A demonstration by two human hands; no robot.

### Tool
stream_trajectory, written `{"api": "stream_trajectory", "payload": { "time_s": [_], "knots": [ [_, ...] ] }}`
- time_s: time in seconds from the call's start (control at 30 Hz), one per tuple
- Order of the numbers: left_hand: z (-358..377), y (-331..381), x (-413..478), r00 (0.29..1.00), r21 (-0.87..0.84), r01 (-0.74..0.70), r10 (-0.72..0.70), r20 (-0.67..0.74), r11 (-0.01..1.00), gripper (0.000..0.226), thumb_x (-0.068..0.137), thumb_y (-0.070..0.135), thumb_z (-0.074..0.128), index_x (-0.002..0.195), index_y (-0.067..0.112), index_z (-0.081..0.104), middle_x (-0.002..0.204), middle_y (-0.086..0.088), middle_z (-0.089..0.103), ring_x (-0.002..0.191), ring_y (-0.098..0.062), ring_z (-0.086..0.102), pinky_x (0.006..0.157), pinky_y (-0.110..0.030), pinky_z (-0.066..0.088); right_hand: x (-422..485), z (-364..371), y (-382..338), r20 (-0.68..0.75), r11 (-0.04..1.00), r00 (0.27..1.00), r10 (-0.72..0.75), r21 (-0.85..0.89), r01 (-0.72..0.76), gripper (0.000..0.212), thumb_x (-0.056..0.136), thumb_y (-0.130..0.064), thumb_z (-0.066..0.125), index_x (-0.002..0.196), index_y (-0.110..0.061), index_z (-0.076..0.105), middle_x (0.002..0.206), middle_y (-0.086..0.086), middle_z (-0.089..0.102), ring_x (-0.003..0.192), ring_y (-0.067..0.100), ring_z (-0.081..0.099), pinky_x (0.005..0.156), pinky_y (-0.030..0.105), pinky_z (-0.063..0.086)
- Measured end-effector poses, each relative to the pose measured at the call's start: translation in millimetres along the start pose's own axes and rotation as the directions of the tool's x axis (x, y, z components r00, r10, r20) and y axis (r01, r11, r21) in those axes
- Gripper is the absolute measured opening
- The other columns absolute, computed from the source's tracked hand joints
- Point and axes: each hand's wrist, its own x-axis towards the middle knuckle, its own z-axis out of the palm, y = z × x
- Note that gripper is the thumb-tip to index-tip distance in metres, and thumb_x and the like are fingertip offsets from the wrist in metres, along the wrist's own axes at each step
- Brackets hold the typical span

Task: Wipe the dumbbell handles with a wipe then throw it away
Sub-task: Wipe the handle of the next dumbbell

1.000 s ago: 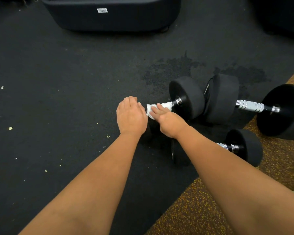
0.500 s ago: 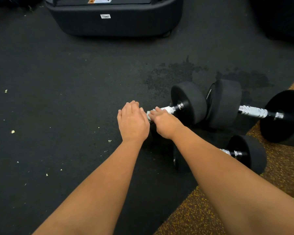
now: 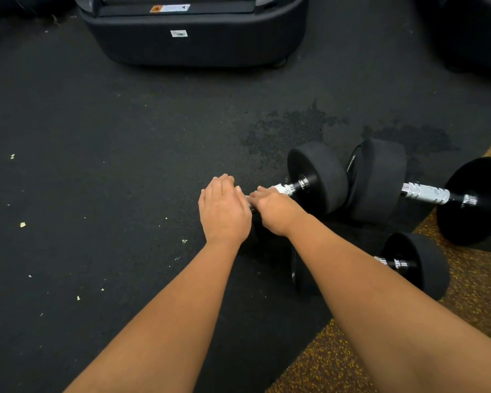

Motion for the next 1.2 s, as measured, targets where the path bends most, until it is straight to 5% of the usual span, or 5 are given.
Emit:
{"api": "stream_trajectory", "payload": {
  "time_s": [0.3, 0.57, 0.77, 0.9, 1.2],
  "knots": [
    [-1.4, 1.0, 0.2, 1.0, 0.006, 0.003, -0.003, 0.014, 1.0, 0.035, 0.097, 0.025, 0.035, 0.122, 0.01, 0.053, 0.123, -0.005, 0.057, 0.121, -0.024, 0.05, 0.104, -0.046, 0.038, -11.2, 10.0, 23.0, -0.014, 0.993, 0.999, -0.04, 0.108, 0.041, 0.058, 0.075, 0.007, 0.053, 0.128, -0.016, 0.05, 0.12, 0.002, 0.052, 0.112, 0.022, 0.047, 0.097, 0.037, 0.042],
    [-0.5, 0.4, 0.4, 1.0, 0.015, -0.005, 0.005, -0.003, 1.0, 0.033, 0.096, 0.025, 0.037, 0.119, 0.009, 0.054, 0.12, -0.005, 0.059, 0.119, -0.025, 0.052, 0.102, -0.044, 0.04, 6.0, -3.1, 1.1, 0.102, 1.0, 0.995, 0.014, -0.003, -0.014, 0.037, 0.082, -0.006, 0.053, 0.119, -0.012, 0.056, 0.114, 0.008, 0.059, 0.111, 0.025, 0.052, 0.1, 0.039, 0.038],
    [-0.5, 0.1, -0.6, 1.0, 0.007, -0.014, 0.014, -0.015, 1.0, 0.033, 0.096, 0.024, 0.036, 0.119, 0.009, 0.055, 0.119, -0.006, 0.059, 0.119, -0.026, 0.053, 0.102, -0.046, 0.04, -18.9, 9.6, 30.6, 0.128, 0.99, 0.982, -0.141, 0.034, 0.138, 0.077, 0.079, 0.012, 0.047, 0.147, -0.018, 0.028, 0.155, 0.0, 0.024, 0.144, 0.024, 0.014, 0.115, 0.037, 0.024],
    [0.5, -0.2, 0.1, 1.0, 0.012, -0.009, 0.01, -0.016, 1.0, 0.034, 0.096, 0.024, 0.037, 0.12, 0.009, 0.055, 0.122, -0.006, 0.059, 0.119, -0.025, 0.052, 0.103, -0.045, 0.04, -26.0, 2.5, 34.6, 0.133, 0.996, 0.988, -0.079, -0.036, 0.084, 0.076, 0.084, 0.013, 0.043, 0.149, -0.014, 0.016, 0.159, 0.001, 0.01, 0.147, 0.025, 0.003, 0.118, 0.035, 0.015],
    [-0.7, 0.6, -0.4, 1.0, 0.015, -0.003, 0.003, -0.002, 1.0, 0.034, 0.096, 0.024, 0.037, 0.122, 0.008, 0.054, 0.122, -0.007, 0.059, 0.121, -0.025, 0.051, 0.103, -0.045, 0.039, -8.8, 25.3, 19.1, 0.073, 0.981, 0.985, -0.155, -0.103, 0.162, 0.065, 0.081, -0.001, 0.055, 0.142, -0.016, 0.039, 0.154, 0.0, 0.022, 0.141, 0.03, 0.019, 0.106, 0.042, 0.037]
  ]
}}
